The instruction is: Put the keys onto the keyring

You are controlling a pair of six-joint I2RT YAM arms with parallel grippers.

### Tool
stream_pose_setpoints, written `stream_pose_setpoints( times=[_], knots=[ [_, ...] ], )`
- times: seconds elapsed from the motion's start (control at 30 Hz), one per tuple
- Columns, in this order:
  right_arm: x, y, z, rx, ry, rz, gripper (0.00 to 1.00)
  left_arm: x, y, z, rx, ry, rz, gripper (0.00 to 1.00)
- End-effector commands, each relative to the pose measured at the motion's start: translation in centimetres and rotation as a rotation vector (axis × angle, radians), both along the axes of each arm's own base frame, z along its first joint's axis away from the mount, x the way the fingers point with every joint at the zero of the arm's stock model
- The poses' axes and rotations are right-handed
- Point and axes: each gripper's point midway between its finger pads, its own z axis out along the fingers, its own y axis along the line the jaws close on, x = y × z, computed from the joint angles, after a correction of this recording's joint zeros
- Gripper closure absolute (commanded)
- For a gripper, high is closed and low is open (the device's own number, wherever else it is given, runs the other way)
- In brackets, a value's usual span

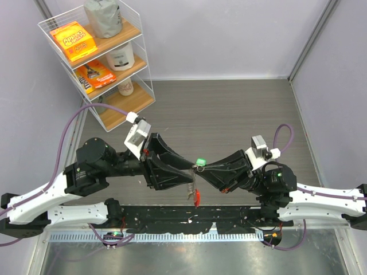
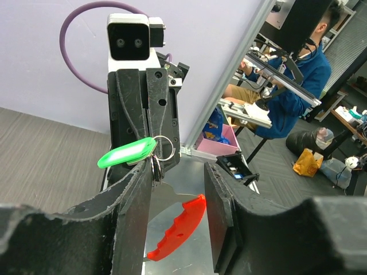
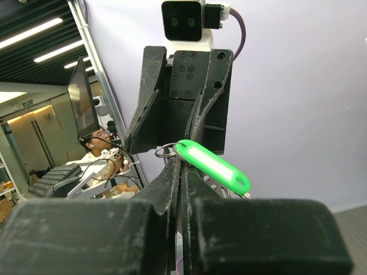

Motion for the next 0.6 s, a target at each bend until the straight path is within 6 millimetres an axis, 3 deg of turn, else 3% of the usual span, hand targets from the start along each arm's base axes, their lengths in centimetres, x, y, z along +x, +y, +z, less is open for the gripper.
stream_pose_setpoints(
  times=[0.0, 0.17, 0.57],
  knots=[
    [-0.1, -1.8, 3.2, 0.102, -0.024, -0.025, 0.94, -0.7, 1.1, 2.6, -0.08, -0.053, -0.018, 0.55],
    [0.5, -1.8, 3.2, 0.108, -0.006, -0.047, 0.94, -0.6, 0.9, 2.4, -0.065, -0.052, -0.016, 0.64],
    [0.4, -1.6, 3.3, 0.101, -0.025, -0.052, 0.95, 0.6, 0.2, 1.3, -0.013, -0.041, 0.039, 0.74]
  ],
)
